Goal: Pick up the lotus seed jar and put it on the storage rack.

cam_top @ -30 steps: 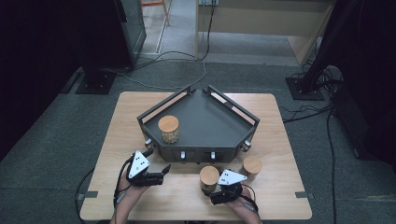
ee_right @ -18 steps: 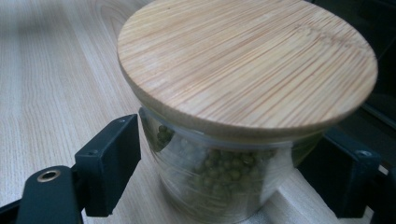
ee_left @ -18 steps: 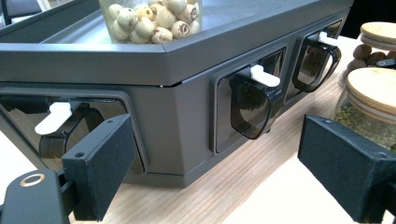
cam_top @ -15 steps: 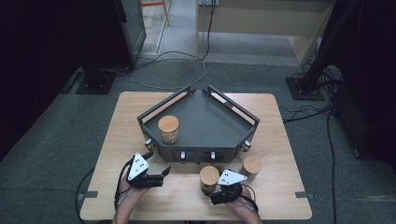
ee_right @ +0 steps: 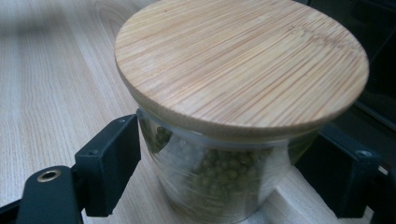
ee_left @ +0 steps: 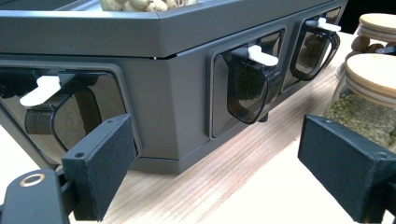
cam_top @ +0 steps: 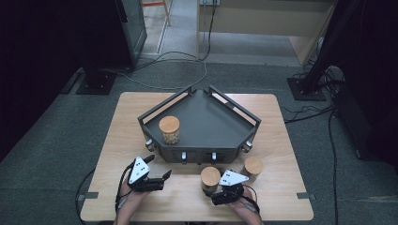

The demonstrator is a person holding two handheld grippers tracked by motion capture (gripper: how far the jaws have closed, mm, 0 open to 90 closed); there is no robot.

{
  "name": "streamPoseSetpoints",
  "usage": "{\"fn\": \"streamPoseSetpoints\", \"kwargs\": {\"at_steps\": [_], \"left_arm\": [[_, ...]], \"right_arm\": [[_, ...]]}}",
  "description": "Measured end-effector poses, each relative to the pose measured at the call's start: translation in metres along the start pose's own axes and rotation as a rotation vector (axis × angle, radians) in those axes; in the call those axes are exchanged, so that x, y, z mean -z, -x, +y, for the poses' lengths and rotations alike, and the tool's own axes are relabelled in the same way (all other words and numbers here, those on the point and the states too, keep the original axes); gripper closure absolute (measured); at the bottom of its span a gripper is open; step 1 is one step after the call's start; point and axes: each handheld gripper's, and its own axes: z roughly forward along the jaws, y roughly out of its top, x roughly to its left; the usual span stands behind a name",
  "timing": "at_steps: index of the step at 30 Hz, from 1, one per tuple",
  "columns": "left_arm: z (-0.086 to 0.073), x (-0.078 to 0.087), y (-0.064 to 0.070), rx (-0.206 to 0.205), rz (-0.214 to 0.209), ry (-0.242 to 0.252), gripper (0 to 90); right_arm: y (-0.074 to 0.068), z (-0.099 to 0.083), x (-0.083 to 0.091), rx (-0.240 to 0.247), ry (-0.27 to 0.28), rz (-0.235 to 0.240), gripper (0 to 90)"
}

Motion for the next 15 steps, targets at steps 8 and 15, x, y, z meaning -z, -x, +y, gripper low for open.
{"fn": "streamPoseSetpoints", "kwargs": {"at_steps": [8, 15], "left_arm": [[-0.005, 0.002, -0.002, 0.009, 0.002, -0.005, 10.8], [-0.013, 0.003, -0.005, 0.000, -0.023, -0.016, 10.8]], "right_arm": [[0.000, -0.001, 0.001, -0.015, 0.004, -0.008, 16.9], [-0.003, 0.001, 0.000, 0.003, -0.005, -0.013, 17.0]]}}
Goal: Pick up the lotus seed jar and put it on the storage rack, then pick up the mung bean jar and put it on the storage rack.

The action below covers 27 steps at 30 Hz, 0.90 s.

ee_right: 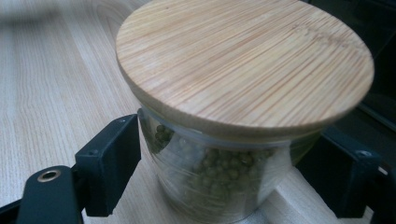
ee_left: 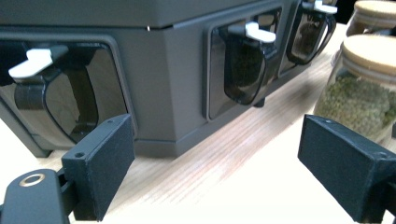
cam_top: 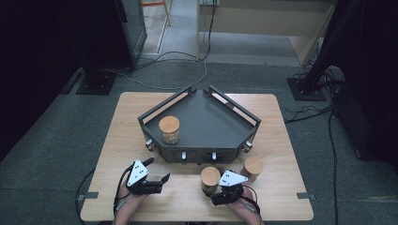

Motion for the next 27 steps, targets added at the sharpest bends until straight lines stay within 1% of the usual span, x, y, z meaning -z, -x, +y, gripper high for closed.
{"fn": "streamPoseSetpoints", "kwargs": {"at_steps": [2, 5, 9, 14, 17, 20, 23, 27], "left_arm": [[-0.0015, -0.0003, -0.0001, 0.003, 0.000, -0.003, 10.8], [-0.0023, -0.0014, 0.0014, -0.004, 0.005, -0.009, 10.8], [-0.0046, -0.0036, 0.0017, -0.006, 0.007, -0.024, 10.8], [-0.0076, -0.0060, 0.0021, -0.001, 0.013, -0.036, 10.8], [-0.0081, -0.0066, 0.0018, 0.004, 0.014, -0.037, 10.8], [-0.0084, -0.0074, 0.0013, 0.008, 0.014, -0.039, 10.8], [-0.0089, -0.0079, 0.0010, 0.008, 0.013, -0.040, 10.8], [-0.0098, -0.0083, 0.0008, 0.013, 0.013, -0.041, 10.8]], "right_arm": [[0.0015, -0.0006, 0.0005, -0.012, 0.003, 0.003, 17.0], [0.0023, -0.0012, 0.0005, -0.018, 0.006, 0.005, 17.0], [0.0015, -0.0006, 0.0001, -0.010, 0.005, 0.002, 17.0], [0.0017, -0.0007, -0.0005, -0.013, 0.009, 0.003, 17.8], [0.0012, -0.0011, -0.0009, -0.014, 0.014, 0.003, 17.9], [-0.0003, -0.0001, -0.0014, 0.000, 0.009, 0.001, 17.9], [-0.0015, 0.0003, -0.0025, 0.004, 0.010, -0.004, 18.0], [-0.0032, 0.0011, -0.0037, 0.007, 0.009, -0.011, 20.1]]}}
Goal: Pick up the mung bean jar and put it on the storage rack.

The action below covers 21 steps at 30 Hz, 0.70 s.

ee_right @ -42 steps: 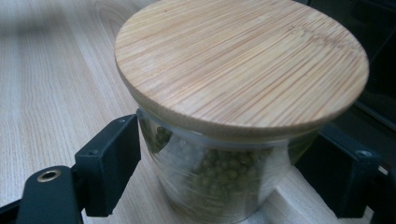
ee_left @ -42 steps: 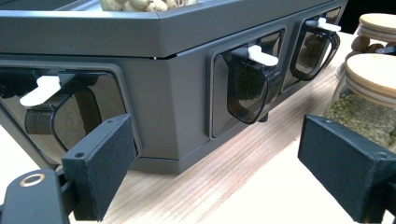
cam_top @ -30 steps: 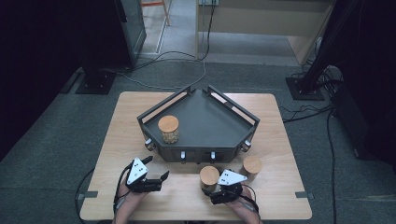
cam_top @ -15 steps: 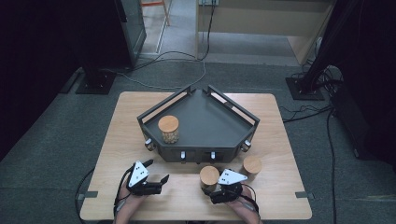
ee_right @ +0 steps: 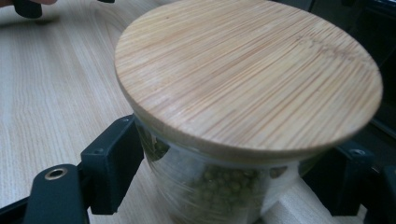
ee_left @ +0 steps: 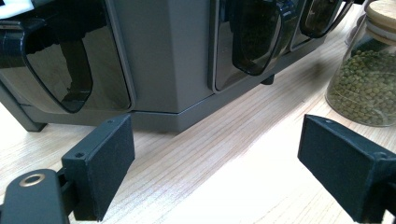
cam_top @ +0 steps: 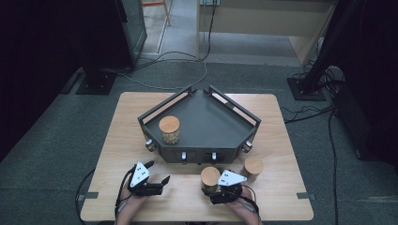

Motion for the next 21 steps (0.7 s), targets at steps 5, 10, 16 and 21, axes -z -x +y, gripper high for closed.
{"fn": "streamPoseSetpoints", "kwargs": {"at_steps": [5, 10, 16, 21], "left_arm": [[-0.0011, 0.0002, 0.0007, 0.001, 0.003, 0.001, 10.8], [-0.0017, 0.0013, 0.0006, -0.001, 0.005, -0.003, 10.8], [-0.0029, 0.0005, 0.0004, 0.003, 0.003, -0.003, 10.8], [-0.0037, 0.0000, 0.0001, 0.003, 0.005, -0.004, 10.8]], "right_arm": [[-0.0038, 0.0016, -0.0012, 0.000, -0.006, -0.022, 23.5], [-0.0036, 0.0014, -0.0014, -0.008, -0.003, -0.022, 24.3], [-0.0027, 0.0004, -0.0010, -0.009, 0.003, -0.015, 24.6], [-0.0056, 0.0019, -0.0005, 0.000, 0.001, -0.018, 24.7]]}}
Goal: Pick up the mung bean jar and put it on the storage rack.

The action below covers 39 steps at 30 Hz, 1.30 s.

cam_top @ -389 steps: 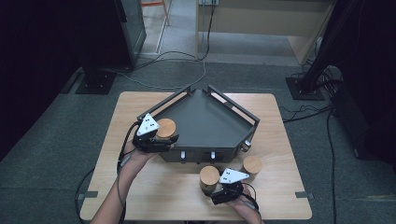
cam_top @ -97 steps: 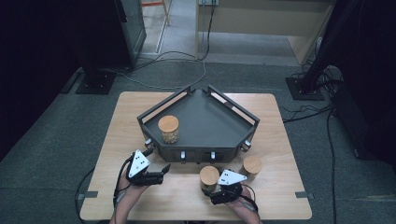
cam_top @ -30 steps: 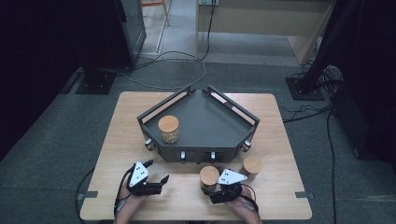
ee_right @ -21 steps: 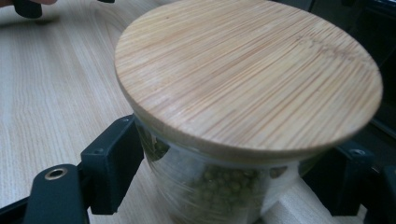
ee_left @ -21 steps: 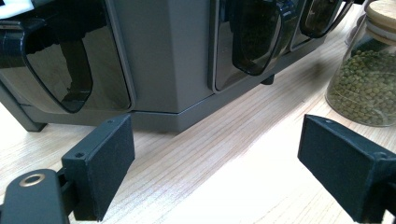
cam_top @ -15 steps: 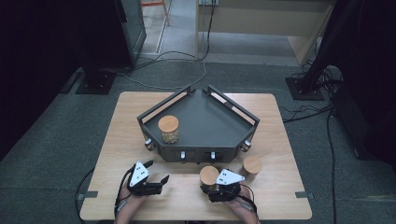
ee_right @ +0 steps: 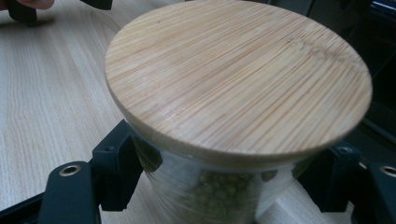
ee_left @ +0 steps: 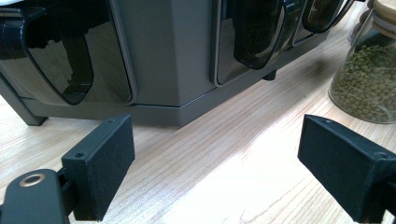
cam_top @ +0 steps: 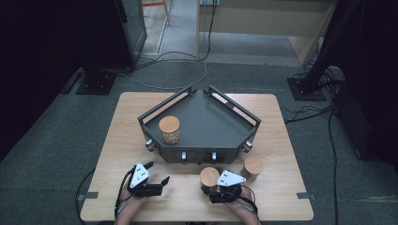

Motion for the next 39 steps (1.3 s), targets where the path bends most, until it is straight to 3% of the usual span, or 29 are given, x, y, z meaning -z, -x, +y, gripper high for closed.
{"fn": "streamPoseSetpoints", "kwargs": {"at_steps": [7, 15, 23, 26, 39], "left_arm": [[0.000, -0.003, 0.002, -0.009, 0.007, -0.012, 10.8], [-0.001, -0.005, 0.002, -0.007, 0.004, -0.019, 10.8], [-0.003, -0.005, 0.003, -0.009, 0.015, -0.003, 10.8], [-0.005, -0.005, 0.002, 0.007, 0.017, 0.007, 10.8], [-0.003, -0.006, 0.005, 0.004, 0.036, -0.007, 10.8]], "right_arm": [[0.000, 0.002, 0.002, -0.005, 0.012, 0.009, 24.7], [0.002, 0.005, 0.007, -0.046, 0.020, 0.007, 24.7], [0.003, 0.010, 0.009, -0.051, 0.012, 0.013, 24.8], [0.003, 0.013, 0.010, -0.049, 0.008, 0.012, 24.8], [0.007, 0.027, 0.012, -0.076, 0.013, 0.005, 24.8]]}}
